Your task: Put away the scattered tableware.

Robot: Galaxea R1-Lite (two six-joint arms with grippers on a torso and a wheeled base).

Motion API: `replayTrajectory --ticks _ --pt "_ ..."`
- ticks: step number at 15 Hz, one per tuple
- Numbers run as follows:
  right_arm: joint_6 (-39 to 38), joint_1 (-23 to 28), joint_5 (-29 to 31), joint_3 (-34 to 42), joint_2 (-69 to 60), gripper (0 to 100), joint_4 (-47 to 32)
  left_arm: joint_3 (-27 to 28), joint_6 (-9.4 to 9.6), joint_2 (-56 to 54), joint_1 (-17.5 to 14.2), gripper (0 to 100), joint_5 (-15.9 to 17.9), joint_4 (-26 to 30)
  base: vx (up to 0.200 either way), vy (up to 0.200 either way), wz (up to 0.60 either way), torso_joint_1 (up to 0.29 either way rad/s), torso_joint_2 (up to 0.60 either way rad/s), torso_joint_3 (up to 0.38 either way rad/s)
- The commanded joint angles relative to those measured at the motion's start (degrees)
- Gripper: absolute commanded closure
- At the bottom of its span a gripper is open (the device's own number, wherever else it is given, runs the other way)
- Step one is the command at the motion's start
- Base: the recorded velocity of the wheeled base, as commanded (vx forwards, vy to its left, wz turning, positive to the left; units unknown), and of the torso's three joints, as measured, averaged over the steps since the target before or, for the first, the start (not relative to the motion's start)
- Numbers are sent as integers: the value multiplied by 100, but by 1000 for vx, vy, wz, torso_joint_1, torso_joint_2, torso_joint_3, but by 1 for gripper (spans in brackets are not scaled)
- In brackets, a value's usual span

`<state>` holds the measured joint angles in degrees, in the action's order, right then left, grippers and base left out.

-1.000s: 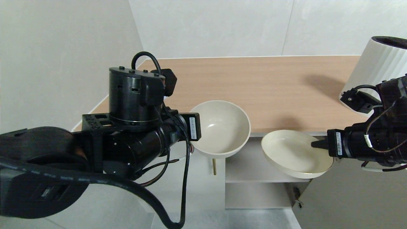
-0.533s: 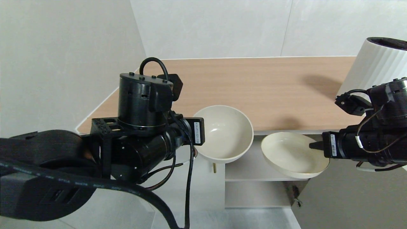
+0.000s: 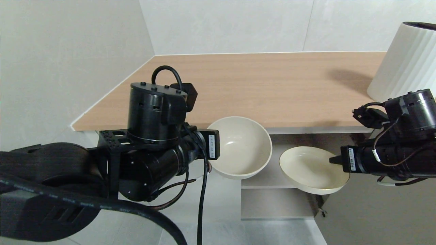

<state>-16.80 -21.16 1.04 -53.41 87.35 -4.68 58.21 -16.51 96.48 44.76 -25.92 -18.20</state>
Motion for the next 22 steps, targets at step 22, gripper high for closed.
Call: replayTrajectory --ticks 22 --pt "1 -415 459 -179 1944 100 125 -47 104 20 32 100 8 -17 0 0 0 -89 219 125"
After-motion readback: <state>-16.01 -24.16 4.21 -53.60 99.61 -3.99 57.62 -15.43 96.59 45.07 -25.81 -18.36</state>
